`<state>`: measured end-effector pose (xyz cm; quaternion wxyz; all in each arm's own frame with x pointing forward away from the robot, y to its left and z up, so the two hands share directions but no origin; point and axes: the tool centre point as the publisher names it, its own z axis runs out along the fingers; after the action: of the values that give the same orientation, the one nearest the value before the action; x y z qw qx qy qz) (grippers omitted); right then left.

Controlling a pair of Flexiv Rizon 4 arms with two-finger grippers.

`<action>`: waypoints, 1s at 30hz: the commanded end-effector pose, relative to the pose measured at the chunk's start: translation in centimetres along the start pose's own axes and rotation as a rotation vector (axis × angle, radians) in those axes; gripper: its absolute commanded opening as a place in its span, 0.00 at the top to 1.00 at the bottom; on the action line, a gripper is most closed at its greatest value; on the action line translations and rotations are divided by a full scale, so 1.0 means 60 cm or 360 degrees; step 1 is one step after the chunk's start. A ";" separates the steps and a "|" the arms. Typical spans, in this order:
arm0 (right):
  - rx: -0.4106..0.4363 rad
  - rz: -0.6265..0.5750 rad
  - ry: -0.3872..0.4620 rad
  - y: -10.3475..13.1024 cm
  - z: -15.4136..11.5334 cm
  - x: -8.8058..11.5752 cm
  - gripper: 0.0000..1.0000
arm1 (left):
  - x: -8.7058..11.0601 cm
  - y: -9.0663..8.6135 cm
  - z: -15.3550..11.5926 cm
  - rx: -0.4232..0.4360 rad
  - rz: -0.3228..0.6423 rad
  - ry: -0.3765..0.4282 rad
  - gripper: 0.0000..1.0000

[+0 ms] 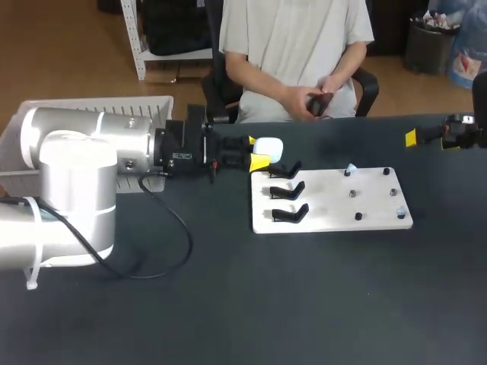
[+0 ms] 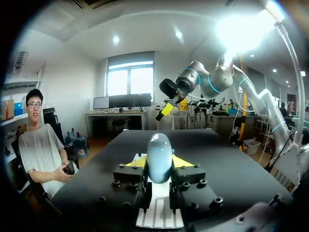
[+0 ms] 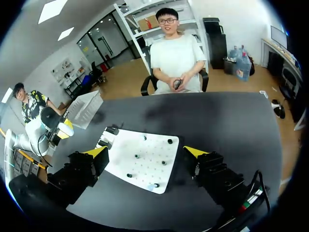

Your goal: Pick up each earbud case from the left stands, insert the matching earbuds, close the lid, and place the case in the box.

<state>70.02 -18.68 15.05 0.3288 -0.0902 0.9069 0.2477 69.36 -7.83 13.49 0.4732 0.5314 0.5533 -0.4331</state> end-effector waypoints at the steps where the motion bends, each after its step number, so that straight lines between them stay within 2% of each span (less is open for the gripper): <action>1: -0.0001 -0.0001 0.0000 -0.001 0.001 0.000 0.00 | 0.000 -0.005 0.001 -0.0065 0.0005 -0.0008 1.00; 20: -0.0001 -0.0001 0.0000 -0.001 0.001 0.000 0.00 | 0.000 -0.005 0.001 -0.0065 0.0005 -0.0008 1.00; 23: -0.0006 -0.0004 -0.0005 0.000 0.000 -0.003 0.00 | -0.002 -0.012 0.003 -0.0063 0.0005 -0.0039 1.00; 27: -0.0031 -0.0057 -0.0014 0.015 -0.004 -0.006 0.00 | -0.005 -0.015 0.010 -0.0052 0.0001 -0.0083 1.00; 30: -0.0083 -0.0105 0.0013 0.037 -0.003 0.006 0.00 | -0.009 -0.018 0.023 -0.0013 0.0003 -0.0110 1.00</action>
<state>69.47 -17.15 15.75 0.3338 -0.1213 0.9012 0.2485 68.28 -8.78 14.15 0.4910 0.5157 0.5421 -0.4461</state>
